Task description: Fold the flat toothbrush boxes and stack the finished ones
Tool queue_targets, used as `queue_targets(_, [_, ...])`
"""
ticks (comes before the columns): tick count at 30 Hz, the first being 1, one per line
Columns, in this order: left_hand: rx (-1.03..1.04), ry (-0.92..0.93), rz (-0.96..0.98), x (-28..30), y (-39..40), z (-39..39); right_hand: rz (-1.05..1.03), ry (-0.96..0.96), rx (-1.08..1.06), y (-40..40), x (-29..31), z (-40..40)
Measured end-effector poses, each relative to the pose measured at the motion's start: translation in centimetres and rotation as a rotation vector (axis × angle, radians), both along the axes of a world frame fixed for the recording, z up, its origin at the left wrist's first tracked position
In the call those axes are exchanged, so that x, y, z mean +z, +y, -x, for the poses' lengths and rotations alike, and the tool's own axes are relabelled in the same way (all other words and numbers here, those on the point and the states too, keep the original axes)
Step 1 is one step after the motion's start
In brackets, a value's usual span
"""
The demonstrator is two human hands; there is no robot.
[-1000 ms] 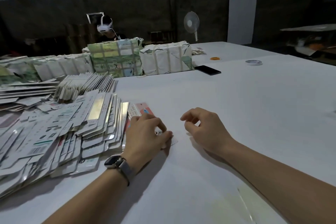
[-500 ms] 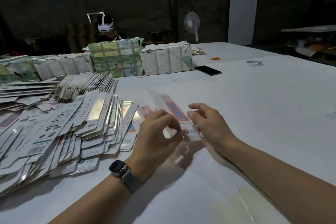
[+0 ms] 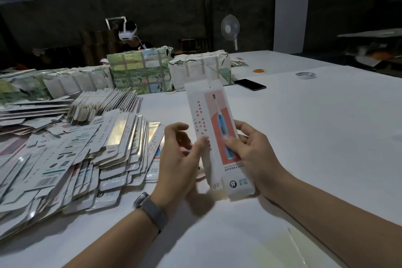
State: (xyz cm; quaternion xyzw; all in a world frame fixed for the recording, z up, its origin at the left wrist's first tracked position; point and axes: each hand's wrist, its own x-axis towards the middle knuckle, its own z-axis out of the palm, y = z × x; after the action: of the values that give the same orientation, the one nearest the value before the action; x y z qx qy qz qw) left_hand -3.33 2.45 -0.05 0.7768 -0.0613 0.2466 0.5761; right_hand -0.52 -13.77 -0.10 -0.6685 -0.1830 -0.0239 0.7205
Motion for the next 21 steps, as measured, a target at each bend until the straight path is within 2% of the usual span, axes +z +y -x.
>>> queue_targets(3, [-0.225,0.165,0.241,-0.3,-0.3,0.0,0.082,-0.106,0.054,0.5,-0.5,0.6])
queue_targets(6, [-0.286,0.13,0.244,-0.6,-0.6,0.0,0.08,-0.133,0.081,0.7,-0.5,0.9])
queue_targets(12, [-0.344,0.207,0.261,-0.7,-0.9,0.6,-0.098,0.088,0.169,-0.1,0.6,0.8])
queue_targets(16, [-0.358,0.187,0.263,-0.8,-1.0,0.5,-0.118,0.192,0.245,-0.1,0.2,0.5])
queue_targets(21, [-0.365,0.191,0.235,-0.9,-1.3,0.3,-0.025,0.17,0.219,0.2,0.2,1.0])
